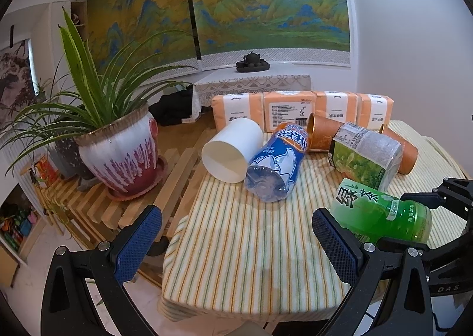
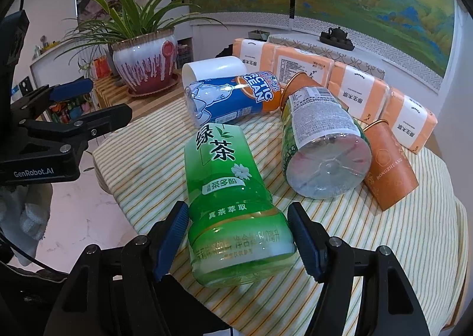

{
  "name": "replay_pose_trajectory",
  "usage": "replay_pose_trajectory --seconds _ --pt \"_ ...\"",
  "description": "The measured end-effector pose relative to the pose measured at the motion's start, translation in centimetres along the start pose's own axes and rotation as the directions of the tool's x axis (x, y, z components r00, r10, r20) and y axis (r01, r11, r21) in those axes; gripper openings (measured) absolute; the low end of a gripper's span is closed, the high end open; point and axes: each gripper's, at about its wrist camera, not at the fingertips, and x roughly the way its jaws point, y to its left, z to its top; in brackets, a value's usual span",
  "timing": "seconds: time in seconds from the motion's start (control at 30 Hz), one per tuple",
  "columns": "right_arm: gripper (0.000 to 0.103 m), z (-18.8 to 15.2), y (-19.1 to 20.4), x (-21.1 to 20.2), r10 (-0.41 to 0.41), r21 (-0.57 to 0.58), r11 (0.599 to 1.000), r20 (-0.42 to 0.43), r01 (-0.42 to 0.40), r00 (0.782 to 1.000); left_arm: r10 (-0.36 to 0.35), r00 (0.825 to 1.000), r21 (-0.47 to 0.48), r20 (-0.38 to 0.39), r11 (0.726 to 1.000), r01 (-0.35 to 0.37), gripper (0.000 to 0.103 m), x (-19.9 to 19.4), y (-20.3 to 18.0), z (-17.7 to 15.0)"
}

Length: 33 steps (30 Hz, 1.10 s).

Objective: Flip cup upside down
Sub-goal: 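Lower the green bottle onto the cloth and open the right gripper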

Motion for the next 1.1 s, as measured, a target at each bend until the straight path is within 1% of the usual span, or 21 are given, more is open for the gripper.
replay_pose_trajectory --seconds 0.3,0.37,0.47,0.73,0.87,0.93,1.03,1.1 --pt "0.067 0.0 -0.1 0.3 -0.012 0.006 1.000 -0.002 0.012 1.000 -0.005 1.000 0.007 0.003 1.000 0.005 0.103 -0.1 0.2 -0.1" --pt "0.074 0.0 -0.1 0.1 -0.019 0.006 1.000 0.004 0.019 1.000 -0.008 1.000 0.012 0.004 1.000 0.008 0.103 -0.2 0.2 0.0" --pt "0.077 -0.1 -0.2 -0.7 -0.021 0.013 1.000 0.025 0.020 0.999 -0.017 1.000 0.030 0.001 0.999 0.017 0.103 -0.1 -0.2 0.0" --pt "0.077 -1.4 -1.3 -3.3 -0.040 0.086 0.996 0.068 0.034 0.997 -0.052 0.999 0.141 0.008 0.989 0.050 0.103 0.2 -2.1 0.0" --pt "0.077 -2.2 -1.6 -4.0 -0.055 0.112 0.993 0.080 0.046 0.995 -0.070 0.998 0.176 0.003 0.982 0.068 0.103 0.8 -3.0 0.2" --pt "0.077 -2.4 -1.7 -4.2 -0.069 0.122 0.991 0.082 0.058 0.994 -0.080 0.997 0.202 0.005 0.976 0.077 0.103 0.8 -3.4 0.2" --pt "0.077 -2.6 -1.9 -4.6 -0.062 0.144 0.988 0.091 0.049 0.994 -0.086 0.996 0.238 0.007 0.968 0.082 0.103 0.9 -3.7 0.3" --pt "0.077 -2.7 -1.9 -4.7 -0.062 0.150 0.988 0.096 0.047 0.993 -0.104 0.995 0.277 0.005 0.956 0.099 0.103 0.9 -4.1 0.2"
